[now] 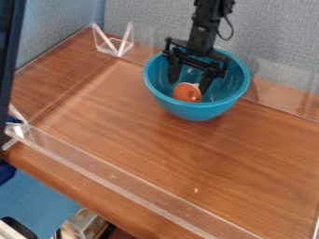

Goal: Put the mushroom in the blue bowl

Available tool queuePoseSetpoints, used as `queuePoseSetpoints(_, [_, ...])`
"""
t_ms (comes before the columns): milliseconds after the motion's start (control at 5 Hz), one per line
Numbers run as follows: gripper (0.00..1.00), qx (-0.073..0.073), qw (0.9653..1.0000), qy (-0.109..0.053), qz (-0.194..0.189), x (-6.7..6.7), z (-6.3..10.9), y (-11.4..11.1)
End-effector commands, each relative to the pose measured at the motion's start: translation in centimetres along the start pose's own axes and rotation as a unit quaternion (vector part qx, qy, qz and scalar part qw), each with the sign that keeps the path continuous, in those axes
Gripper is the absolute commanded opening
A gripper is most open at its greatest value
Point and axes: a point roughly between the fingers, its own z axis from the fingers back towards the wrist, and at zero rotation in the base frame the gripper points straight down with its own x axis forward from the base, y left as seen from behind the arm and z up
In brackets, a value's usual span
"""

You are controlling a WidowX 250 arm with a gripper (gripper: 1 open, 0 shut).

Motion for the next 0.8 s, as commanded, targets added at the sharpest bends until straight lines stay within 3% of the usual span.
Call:
queuePoseSetpoints(0, [1.0,-0.004,0.999,-0.043,0.002,0.3,3.3,-0.2])
queuePoseSetpoints(600, [1.0,-0.008,0.9984,-0.054,0.011,-0.7,4.5,-0.5])
